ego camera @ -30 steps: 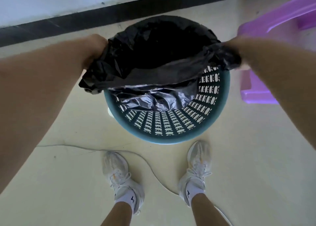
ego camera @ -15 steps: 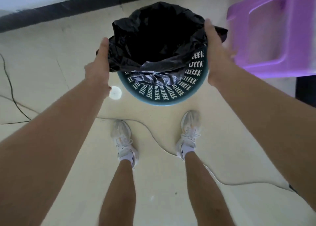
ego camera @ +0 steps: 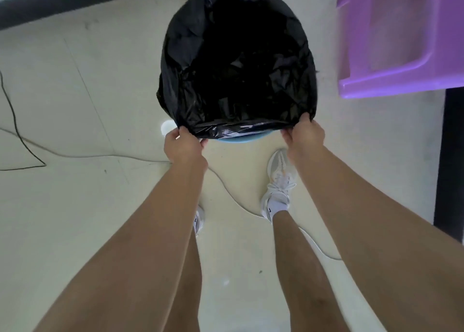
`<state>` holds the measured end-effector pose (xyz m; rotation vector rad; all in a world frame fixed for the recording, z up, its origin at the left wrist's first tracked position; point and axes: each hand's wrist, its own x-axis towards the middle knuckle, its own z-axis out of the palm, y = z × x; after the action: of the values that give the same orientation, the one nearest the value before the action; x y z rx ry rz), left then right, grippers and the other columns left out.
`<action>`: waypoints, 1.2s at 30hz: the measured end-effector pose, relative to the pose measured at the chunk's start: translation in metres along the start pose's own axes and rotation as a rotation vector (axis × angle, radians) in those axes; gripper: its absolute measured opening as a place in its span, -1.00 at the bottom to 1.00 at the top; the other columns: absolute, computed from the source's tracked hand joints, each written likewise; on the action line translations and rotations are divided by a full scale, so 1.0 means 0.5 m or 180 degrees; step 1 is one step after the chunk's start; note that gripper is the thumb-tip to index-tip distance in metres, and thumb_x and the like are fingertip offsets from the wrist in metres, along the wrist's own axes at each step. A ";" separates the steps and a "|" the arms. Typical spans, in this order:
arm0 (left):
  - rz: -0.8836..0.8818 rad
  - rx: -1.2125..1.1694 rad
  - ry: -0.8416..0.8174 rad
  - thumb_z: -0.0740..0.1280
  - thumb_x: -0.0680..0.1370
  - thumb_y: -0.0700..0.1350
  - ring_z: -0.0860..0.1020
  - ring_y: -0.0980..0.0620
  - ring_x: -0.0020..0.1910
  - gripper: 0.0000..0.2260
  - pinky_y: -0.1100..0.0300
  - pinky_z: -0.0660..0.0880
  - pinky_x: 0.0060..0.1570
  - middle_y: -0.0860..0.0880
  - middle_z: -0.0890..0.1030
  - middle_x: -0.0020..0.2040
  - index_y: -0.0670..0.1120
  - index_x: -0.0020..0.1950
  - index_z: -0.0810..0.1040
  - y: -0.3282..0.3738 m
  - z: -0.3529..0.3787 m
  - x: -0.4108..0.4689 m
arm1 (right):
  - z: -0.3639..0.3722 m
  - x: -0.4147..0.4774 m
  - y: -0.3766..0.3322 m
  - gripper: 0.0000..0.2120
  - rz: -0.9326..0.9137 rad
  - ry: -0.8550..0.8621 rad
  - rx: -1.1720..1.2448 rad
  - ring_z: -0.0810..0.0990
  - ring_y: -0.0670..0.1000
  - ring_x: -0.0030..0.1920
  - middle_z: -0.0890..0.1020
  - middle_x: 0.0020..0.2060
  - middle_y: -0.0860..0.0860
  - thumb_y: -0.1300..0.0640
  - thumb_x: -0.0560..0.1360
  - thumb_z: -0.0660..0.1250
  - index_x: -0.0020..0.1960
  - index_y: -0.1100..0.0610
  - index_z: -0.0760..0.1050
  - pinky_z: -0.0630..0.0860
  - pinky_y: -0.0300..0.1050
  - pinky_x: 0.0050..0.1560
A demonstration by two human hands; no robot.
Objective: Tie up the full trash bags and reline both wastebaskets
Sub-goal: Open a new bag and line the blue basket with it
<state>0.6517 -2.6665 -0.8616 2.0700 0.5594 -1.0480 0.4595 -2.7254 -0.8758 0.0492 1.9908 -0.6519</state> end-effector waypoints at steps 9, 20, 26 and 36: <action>0.0209 0.1273 0.0027 0.32 0.54 -0.18 0.52 -0.03 -0.34 -0.61 0.20 0.46 -0.39 -0.08 0.55 -0.10 -0.17 0.35 0.38 0.025 -0.013 0.070 | -0.015 0.015 0.042 -0.72 0.0098 -0.0130 -0.0964 0.37 0.02 -0.56 0.47 -0.41 0.06 0.00 0.61 0.32 -0.22 0.13 0.46 0.33 -0.17 -0.48; 0.0195 0.0708 -0.0581 0.40 0.45 -0.14 0.55 -0.11 0.18 -0.38 -0.07 0.50 0.26 -0.05 0.50 0.21 -0.13 0.44 0.20 0.007 0.029 -0.060 | 0.044 -0.104 0.018 -0.57 0.0436 -0.0715 -0.0457 0.63 0.13 0.10 0.59 0.18 0.07 0.19 0.50 0.24 0.37 0.12 0.36 0.61 0.07 0.14; -0.0353 0.0140 -0.1322 0.42 0.49 0.11 0.61 -0.01 0.12 -0.63 -0.08 0.50 0.24 0.01 0.64 0.14 -0.02 0.21 0.51 0.043 0.024 -0.007 | 0.056 -0.071 0.023 -0.61 0.0608 -0.0834 -0.0327 0.59 0.15 0.10 0.57 0.14 0.14 0.33 0.50 0.18 0.32 0.22 0.39 0.58 0.04 0.14; 0.5647 0.5307 -0.0483 0.18 0.57 -0.01 -0.04 -0.28 0.57 -0.44 -0.29 0.00 0.47 -0.27 -0.02 0.59 -0.02 0.58 0.16 0.143 0.006 0.061 | 0.029 -0.044 -0.066 -0.36 -0.4340 0.0104 -0.3912 -0.03 0.40 0.55 -0.03 0.57 0.34 0.01 0.59 0.16 0.62 0.04 0.05 0.01 0.26 0.51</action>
<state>0.7143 -2.7126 -0.8581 2.1445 -2.5482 -0.2537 0.4720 -2.7550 -0.8488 -2.1194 1.9097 -0.0591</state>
